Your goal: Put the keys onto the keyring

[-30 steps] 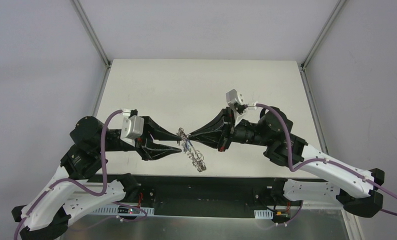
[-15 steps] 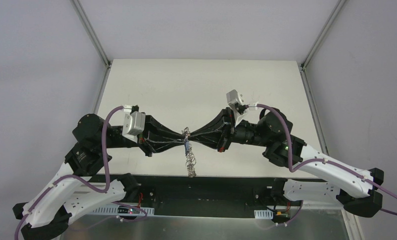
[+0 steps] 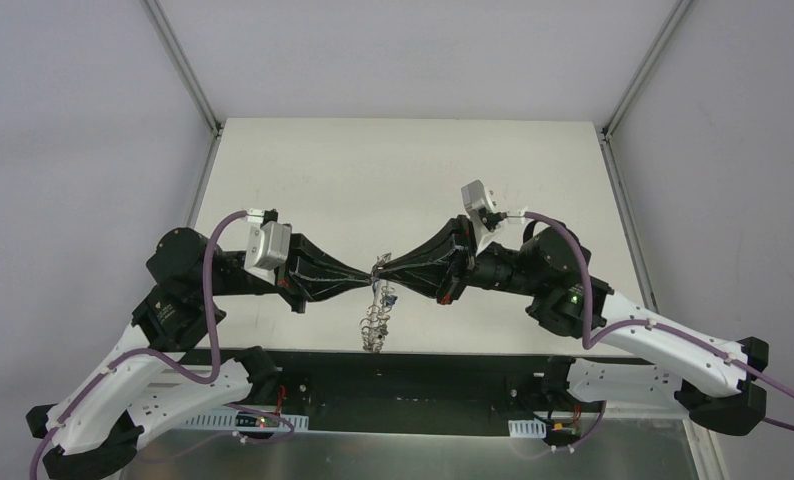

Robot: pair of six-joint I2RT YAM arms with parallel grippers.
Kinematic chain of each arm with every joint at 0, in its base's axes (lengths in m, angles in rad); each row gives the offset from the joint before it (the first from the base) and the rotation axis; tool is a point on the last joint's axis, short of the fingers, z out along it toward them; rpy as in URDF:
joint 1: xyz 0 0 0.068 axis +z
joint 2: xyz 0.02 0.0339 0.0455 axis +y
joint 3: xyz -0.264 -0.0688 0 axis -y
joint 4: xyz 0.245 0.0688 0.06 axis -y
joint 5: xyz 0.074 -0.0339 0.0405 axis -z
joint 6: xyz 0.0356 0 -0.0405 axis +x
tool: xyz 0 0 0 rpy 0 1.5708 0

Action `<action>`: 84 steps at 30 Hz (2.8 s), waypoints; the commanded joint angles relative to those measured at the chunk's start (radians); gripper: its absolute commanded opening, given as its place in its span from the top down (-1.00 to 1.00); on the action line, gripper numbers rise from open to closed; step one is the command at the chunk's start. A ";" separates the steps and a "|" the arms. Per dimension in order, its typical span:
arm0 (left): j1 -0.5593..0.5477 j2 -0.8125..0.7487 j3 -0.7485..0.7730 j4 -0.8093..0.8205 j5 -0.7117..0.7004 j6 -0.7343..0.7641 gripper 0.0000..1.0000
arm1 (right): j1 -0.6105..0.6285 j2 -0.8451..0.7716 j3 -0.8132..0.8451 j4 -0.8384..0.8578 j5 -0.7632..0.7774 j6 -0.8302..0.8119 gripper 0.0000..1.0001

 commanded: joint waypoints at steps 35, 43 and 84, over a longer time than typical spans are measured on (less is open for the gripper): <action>-0.002 -0.106 -0.048 -0.042 -0.315 -0.247 -0.46 | 0.019 -0.050 -0.037 0.004 0.347 -0.121 1.00; -0.003 -0.087 -0.081 -0.123 -0.444 -0.331 -0.48 | 0.023 -0.015 -0.066 0.054 0.499 -0.142 1.00; -0.002 -0.008 -0.194 -0.209 -0.676 -0.234 -0.14 | 0.052 0.177 0.106 -0.087 0.708 -0.064 1.00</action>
